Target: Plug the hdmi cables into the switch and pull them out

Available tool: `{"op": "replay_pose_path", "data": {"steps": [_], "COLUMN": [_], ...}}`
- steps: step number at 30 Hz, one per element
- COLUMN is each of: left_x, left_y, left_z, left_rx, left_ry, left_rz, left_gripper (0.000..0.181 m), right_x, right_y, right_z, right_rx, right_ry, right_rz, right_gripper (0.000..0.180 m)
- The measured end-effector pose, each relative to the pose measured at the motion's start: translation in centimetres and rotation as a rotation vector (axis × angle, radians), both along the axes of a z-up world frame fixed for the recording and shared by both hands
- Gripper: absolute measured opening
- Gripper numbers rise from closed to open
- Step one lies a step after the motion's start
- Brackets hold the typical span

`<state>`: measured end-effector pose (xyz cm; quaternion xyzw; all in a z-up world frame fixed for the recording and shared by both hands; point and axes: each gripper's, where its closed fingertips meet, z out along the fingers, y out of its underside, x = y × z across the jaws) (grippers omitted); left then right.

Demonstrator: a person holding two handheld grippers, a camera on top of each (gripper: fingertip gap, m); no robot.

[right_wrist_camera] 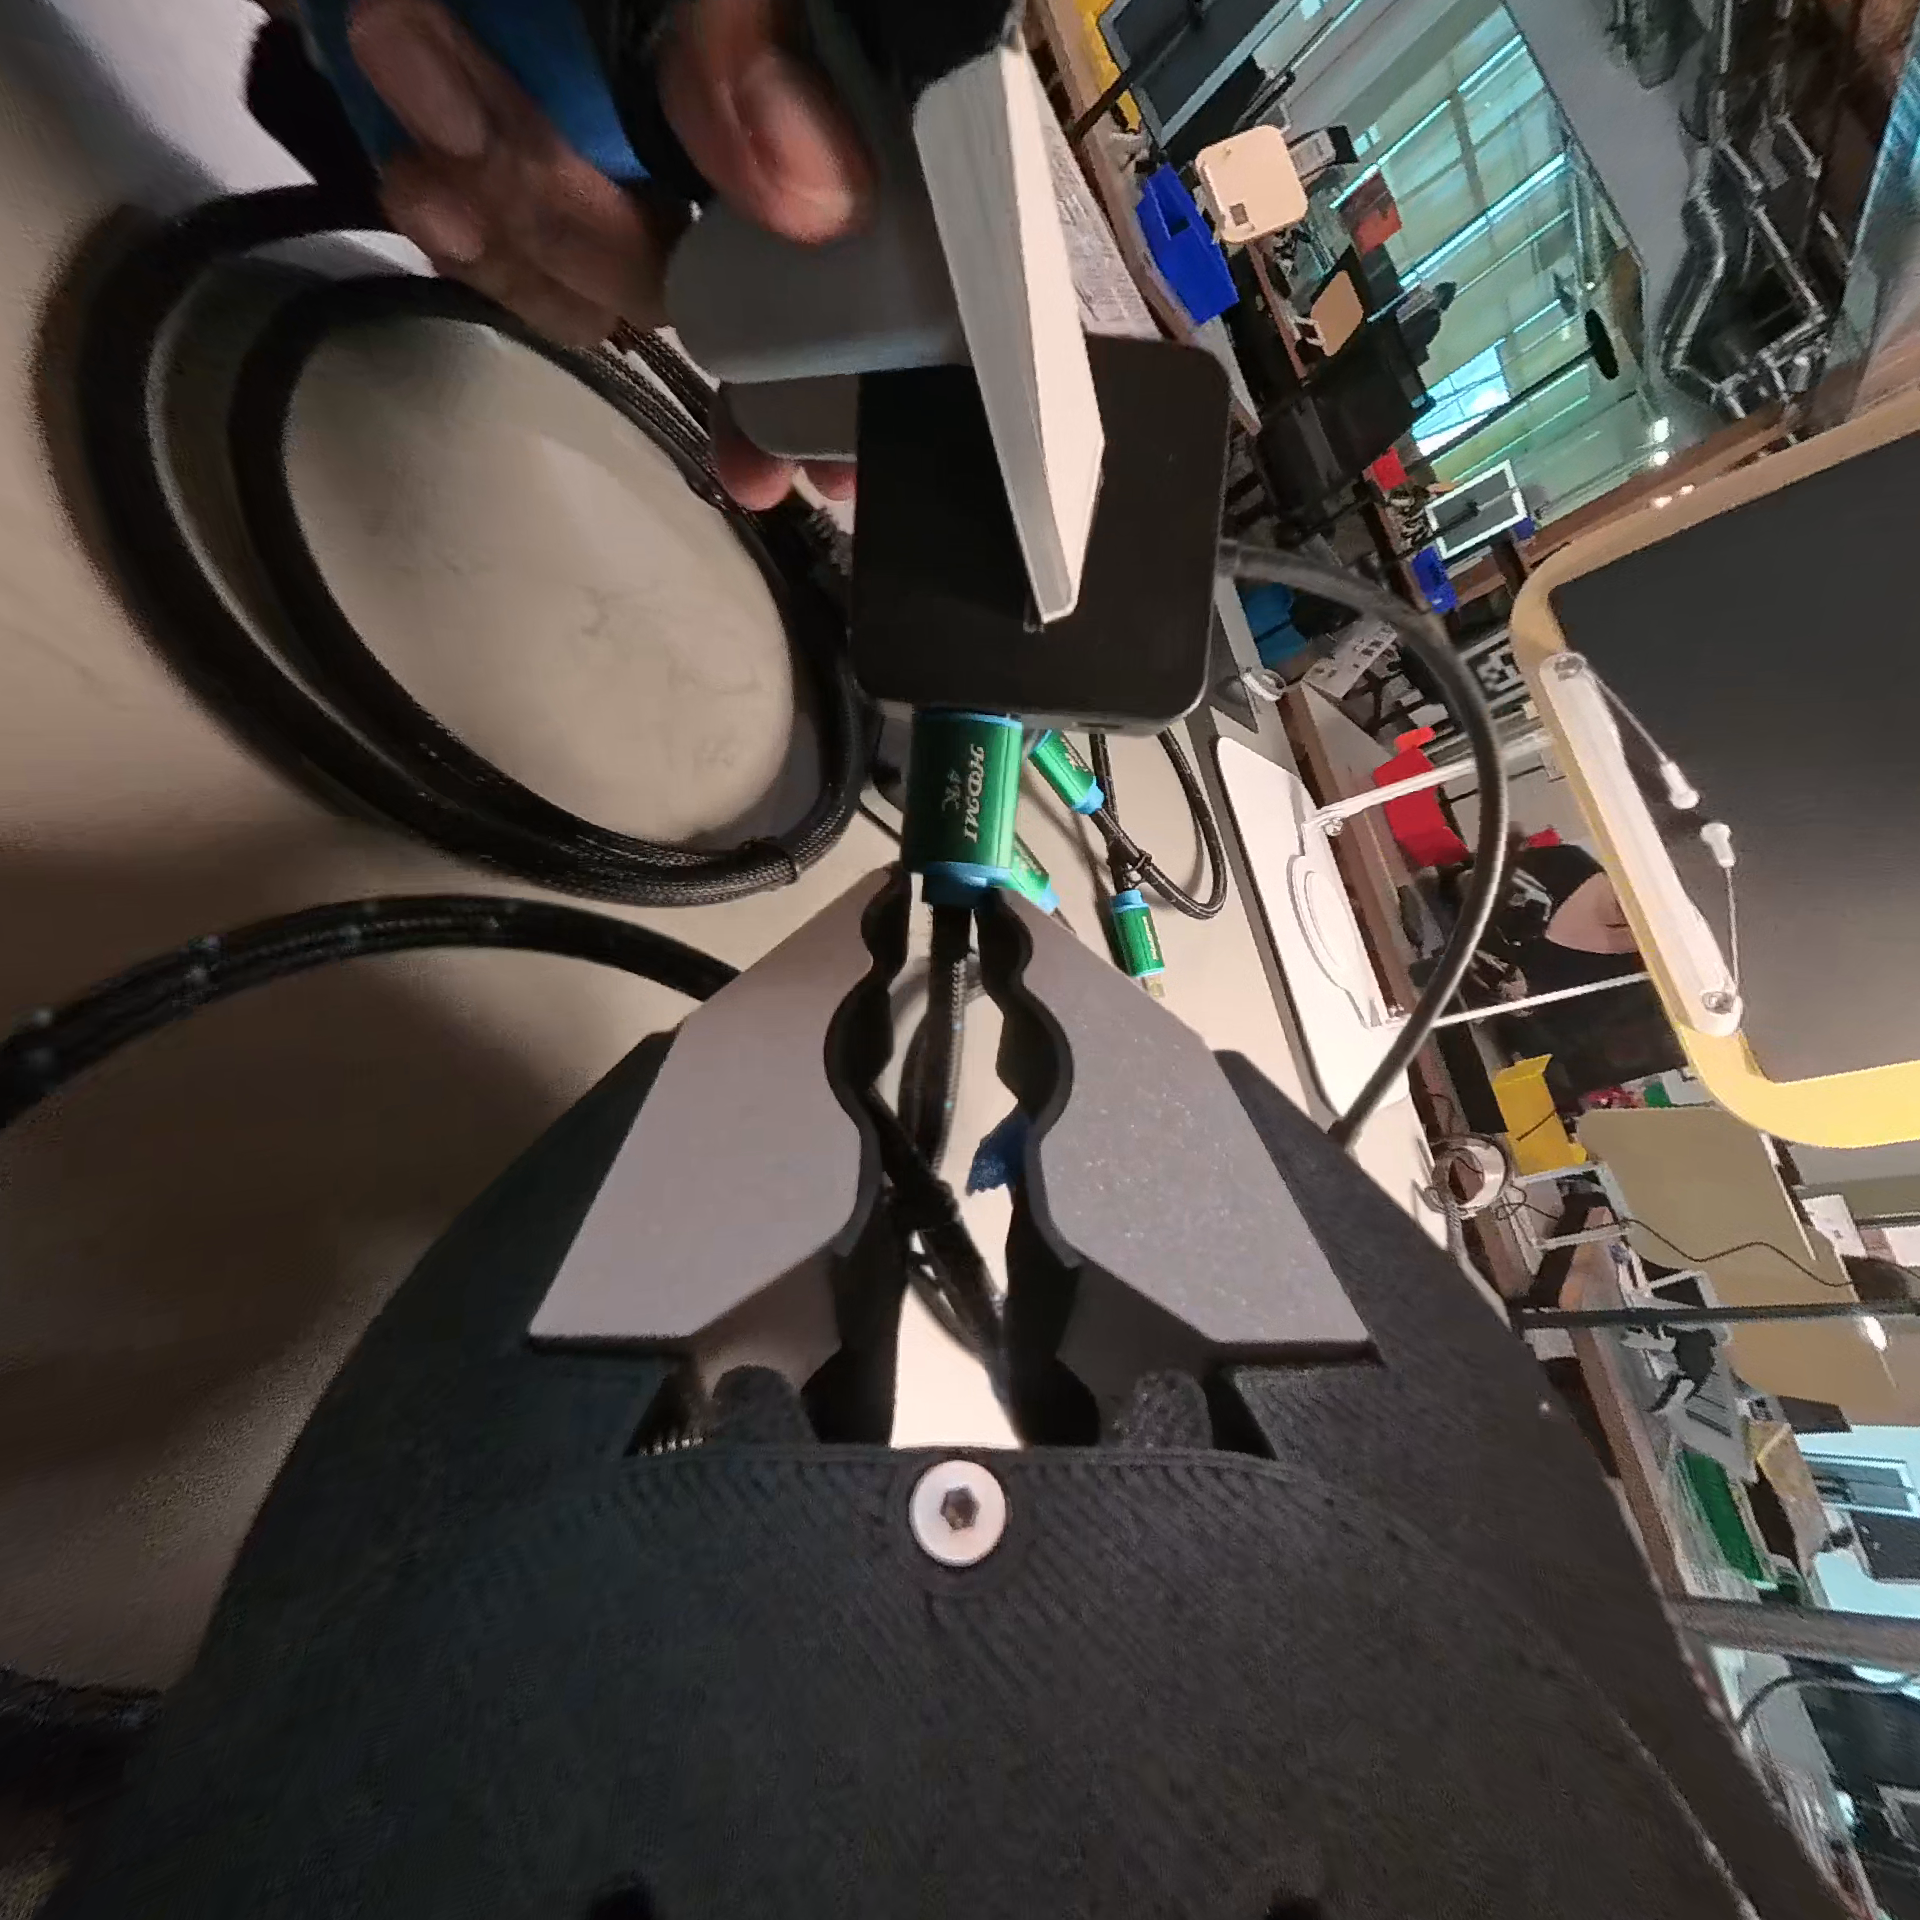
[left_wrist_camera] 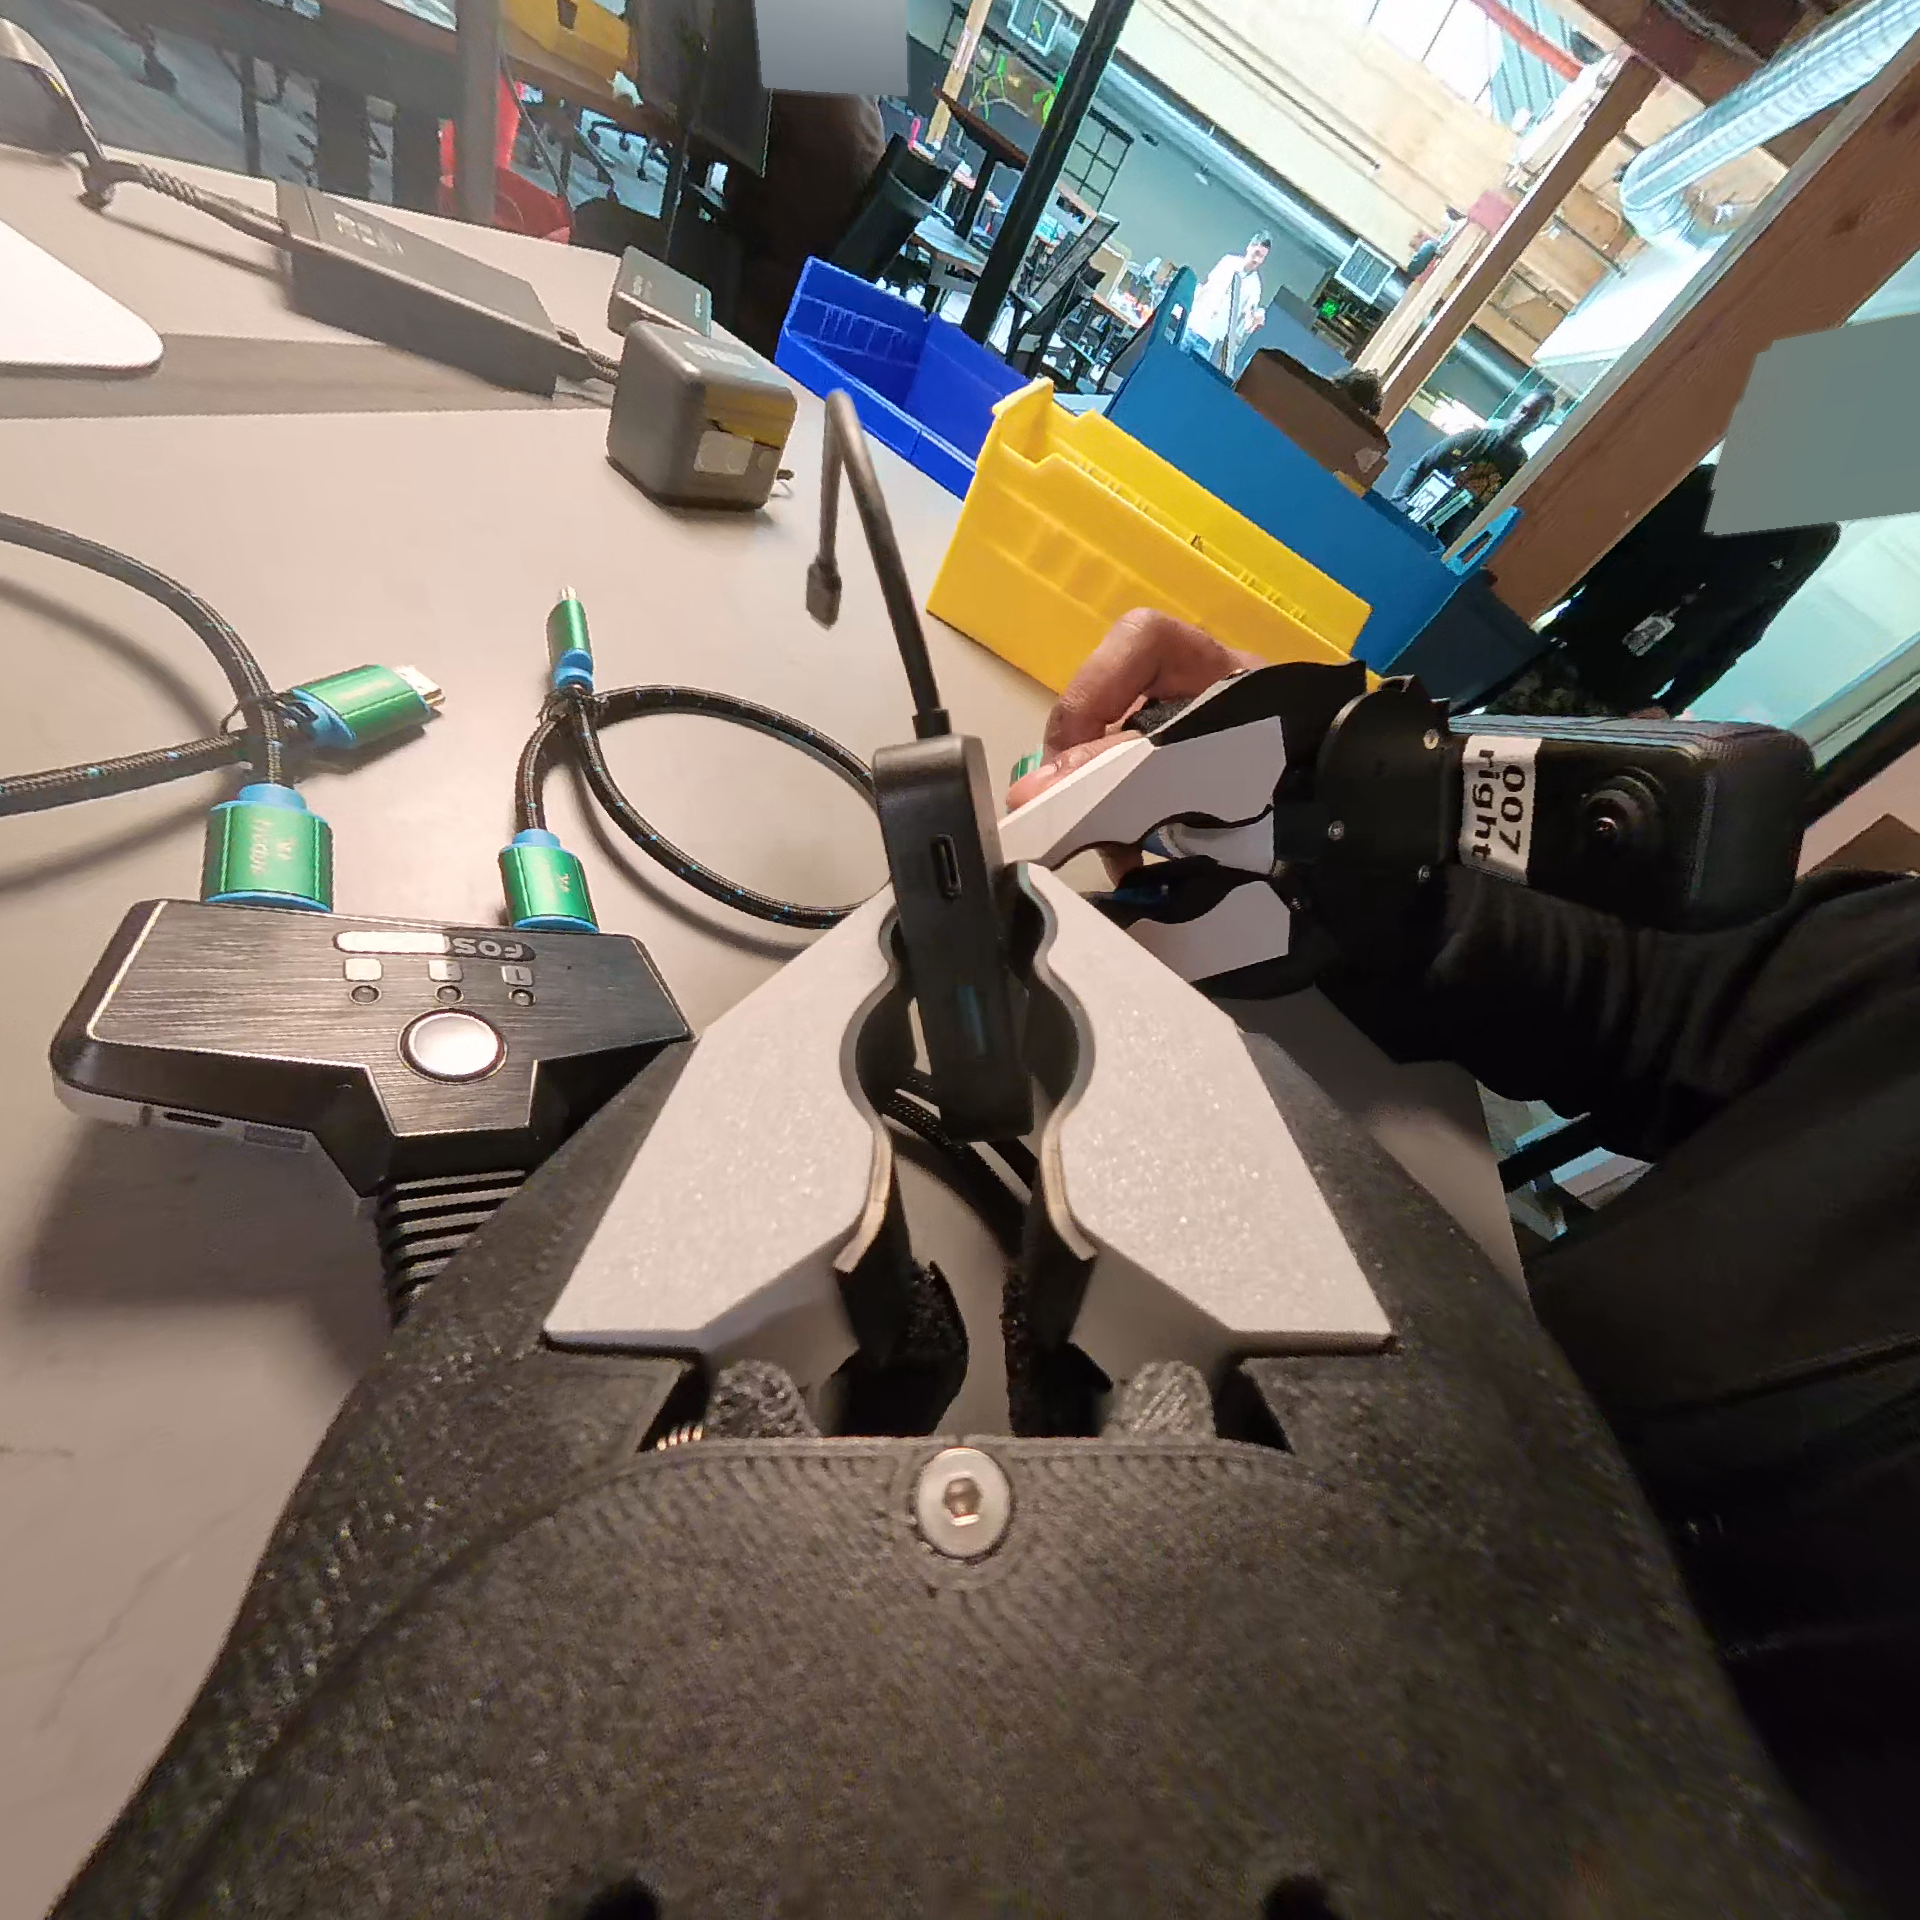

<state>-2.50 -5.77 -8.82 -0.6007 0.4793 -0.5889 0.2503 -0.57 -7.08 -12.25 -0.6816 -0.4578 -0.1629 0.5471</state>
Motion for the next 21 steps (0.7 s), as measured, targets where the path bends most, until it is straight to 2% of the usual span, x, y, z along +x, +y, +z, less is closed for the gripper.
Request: {"op": "replay_pose_path", "data": {"steps": [21], "left_x": [-0.26], "left_y": [-0.31], "left_z": [0.02], "left_rx": [-0.087], "left_ry": [0.005], "left_rz": [-0.076], "left_gripper": [0.013], "right_x": [0.58], "right_y": [-0.37], "right_z": [0.31], "right_rx": [0.007], "right_ry": [-0.024], "right_rz": [0.031], "right_gripper": [0.009]}}
